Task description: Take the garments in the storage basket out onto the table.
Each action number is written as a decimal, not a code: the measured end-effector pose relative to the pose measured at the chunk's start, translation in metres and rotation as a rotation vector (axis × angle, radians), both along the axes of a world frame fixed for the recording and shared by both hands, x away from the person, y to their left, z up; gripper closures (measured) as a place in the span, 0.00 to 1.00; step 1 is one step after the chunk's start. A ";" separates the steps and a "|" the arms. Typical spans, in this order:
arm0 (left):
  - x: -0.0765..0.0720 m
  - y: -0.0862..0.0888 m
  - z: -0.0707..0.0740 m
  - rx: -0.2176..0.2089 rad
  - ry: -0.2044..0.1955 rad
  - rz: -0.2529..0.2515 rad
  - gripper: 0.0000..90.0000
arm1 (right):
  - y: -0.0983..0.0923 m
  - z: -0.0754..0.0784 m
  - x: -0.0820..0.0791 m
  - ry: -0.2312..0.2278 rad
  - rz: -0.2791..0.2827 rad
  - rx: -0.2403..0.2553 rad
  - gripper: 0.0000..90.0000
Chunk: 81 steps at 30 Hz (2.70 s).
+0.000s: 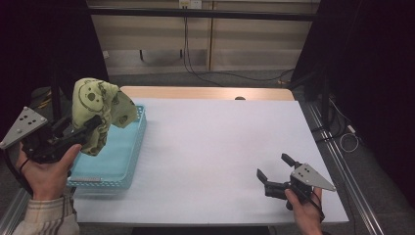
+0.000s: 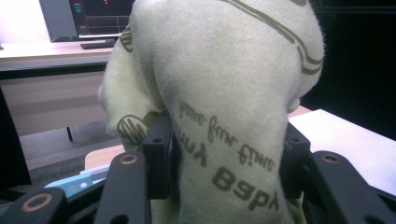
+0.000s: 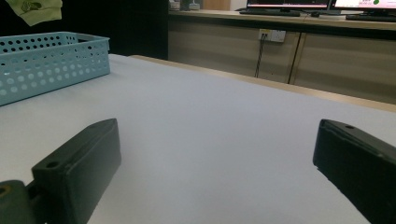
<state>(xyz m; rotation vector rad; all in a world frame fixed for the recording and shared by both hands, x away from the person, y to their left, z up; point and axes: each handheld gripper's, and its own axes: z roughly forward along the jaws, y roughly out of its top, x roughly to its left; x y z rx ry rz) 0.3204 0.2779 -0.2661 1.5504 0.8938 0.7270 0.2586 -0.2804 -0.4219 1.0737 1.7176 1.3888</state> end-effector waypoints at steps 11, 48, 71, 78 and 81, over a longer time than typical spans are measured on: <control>-0.002 -0.027 0.005 -0.007 -0.002 -0.054 0.57 | 0.000 0.000 0.000 -0.001 0.000 0.002 0.00; 0.024 -0.100 0.002 -0.004 0.042 -0.238 0.57 | -0.001 0.001 -0.001 -0.005 -0.002 0.010 0.00; 0.041 -0.161 -0.015 0.041 0.123 -0.332 0.57 | -0.001 0.001 -0.001 -0.005 0.002 0.007 0.00; 0.035 -0.181 -0.011 0.045 0.122 -0.386 0.57 | 0.000 0.001 -0.001 -0.003 0.007 0.009 0.00; 0.039 -0.189 -0.015 0.051 0.147 -0.393 0.57 | -0.001 0.001 -0.001 -0.005 0.007 0.005 0.00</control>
